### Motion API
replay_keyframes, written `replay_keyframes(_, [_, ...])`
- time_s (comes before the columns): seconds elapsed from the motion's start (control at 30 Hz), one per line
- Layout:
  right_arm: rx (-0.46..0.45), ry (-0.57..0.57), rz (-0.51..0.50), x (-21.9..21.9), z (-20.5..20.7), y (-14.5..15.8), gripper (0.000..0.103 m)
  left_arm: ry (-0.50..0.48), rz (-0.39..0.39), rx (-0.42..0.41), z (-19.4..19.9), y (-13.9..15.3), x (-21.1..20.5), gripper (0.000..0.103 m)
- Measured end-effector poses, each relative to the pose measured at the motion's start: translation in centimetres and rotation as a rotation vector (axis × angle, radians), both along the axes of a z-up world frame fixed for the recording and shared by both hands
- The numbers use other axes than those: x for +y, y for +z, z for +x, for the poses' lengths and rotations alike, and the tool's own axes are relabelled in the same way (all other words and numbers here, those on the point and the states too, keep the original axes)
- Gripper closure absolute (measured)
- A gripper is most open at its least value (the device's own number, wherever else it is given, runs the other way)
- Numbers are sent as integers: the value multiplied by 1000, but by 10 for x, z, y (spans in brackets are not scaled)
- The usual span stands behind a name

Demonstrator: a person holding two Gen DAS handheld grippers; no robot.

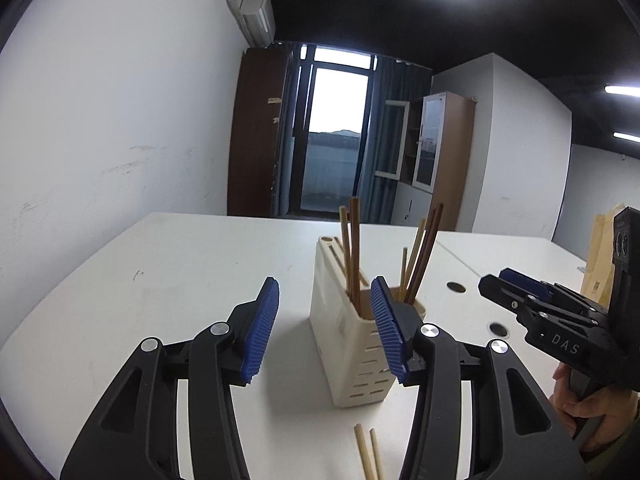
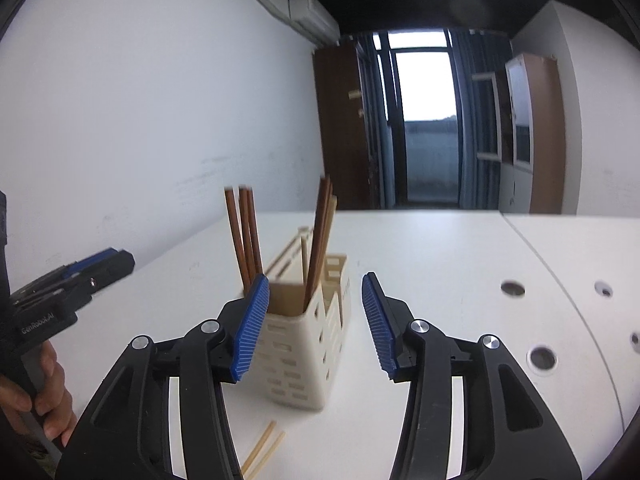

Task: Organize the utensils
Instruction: 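Open both tools and withdraw them from the holder, then move both open tools down to the light bamboo chopsticks on the table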

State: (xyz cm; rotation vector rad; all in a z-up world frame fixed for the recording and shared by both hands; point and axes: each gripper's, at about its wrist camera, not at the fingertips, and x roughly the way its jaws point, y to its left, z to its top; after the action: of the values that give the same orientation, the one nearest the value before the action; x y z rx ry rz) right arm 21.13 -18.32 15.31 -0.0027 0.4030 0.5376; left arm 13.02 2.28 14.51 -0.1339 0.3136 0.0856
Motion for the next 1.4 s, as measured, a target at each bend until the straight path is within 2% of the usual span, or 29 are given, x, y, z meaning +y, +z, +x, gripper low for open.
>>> replay_keyframes(0.2, [78,-5,-47,7,-4,-28,46,-3,-2,53,0,-17,2,53])
replay_keyframes(0.3, [129,4,-85,13,-7,-47,46,-17,11,83,-2,-28,2,48])
replay_keyframes(0.4, [169,9,-135,21,-8,-65,46,-24,6,115,-2,-40,4,47])
replay_keyframes(0.67, [281,23,-192,33,-6,-102,45,-26,-10,175,-2,-59,6,41])
replay_keyframes(0.83, [343,31,-237,42,-3,-125,45,-22,-19,178,-4,-62,10,37])
replay_keyframes(1.13, [428,48,-300,55,1,-158,45,-21,-51,210,1,-65,17,35])
replay_keyframes(1.4, [463,54,-327,60,-2,-177,46,-21,-53,208,-4,-64,16,34])
